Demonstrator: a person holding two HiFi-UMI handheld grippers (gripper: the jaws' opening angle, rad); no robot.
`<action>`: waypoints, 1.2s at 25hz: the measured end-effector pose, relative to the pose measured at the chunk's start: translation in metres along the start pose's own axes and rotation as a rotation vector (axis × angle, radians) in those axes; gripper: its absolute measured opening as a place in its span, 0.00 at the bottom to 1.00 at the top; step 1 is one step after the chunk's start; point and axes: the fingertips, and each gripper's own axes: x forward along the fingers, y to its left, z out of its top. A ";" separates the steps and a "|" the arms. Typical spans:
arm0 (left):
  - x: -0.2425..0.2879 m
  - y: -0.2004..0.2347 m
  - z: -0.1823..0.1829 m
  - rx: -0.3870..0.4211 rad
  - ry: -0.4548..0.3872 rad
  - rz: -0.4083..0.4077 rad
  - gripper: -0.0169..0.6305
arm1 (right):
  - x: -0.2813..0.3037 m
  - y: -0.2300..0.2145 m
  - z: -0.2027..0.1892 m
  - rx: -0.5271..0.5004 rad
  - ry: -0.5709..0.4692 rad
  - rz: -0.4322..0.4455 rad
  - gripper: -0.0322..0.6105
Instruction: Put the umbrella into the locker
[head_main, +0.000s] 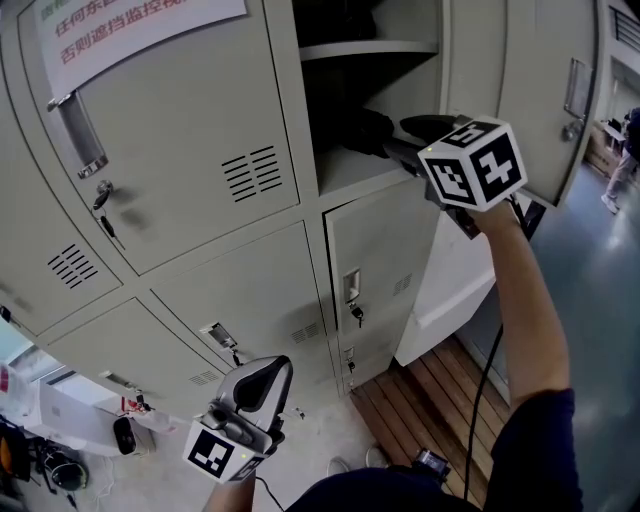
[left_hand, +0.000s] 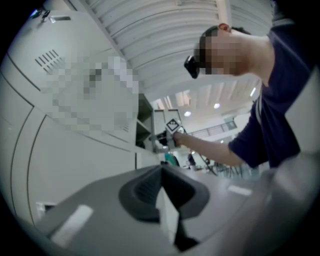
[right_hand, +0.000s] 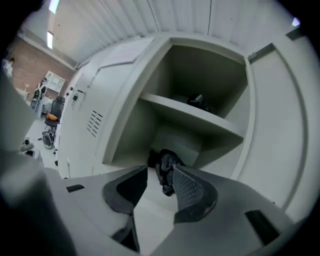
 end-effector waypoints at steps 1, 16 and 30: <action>0.000 0.000 0.000 0.001 0.003 0.000 0.03 | -0.007 0.005 -0.001 -0.008 -0.023 -0.001 0.29; 0.001 0.002 -0.001 0.009 0.021 0.008 0.03 | -0.086 0.063 -0.032 0.078 -0.253 0.019 0.09; 0.010 -0.006 0.002 0.024 0.025 0.021 0.03 | -0.109 0.062 -0.025 0.185 -0.419 0.042 0.06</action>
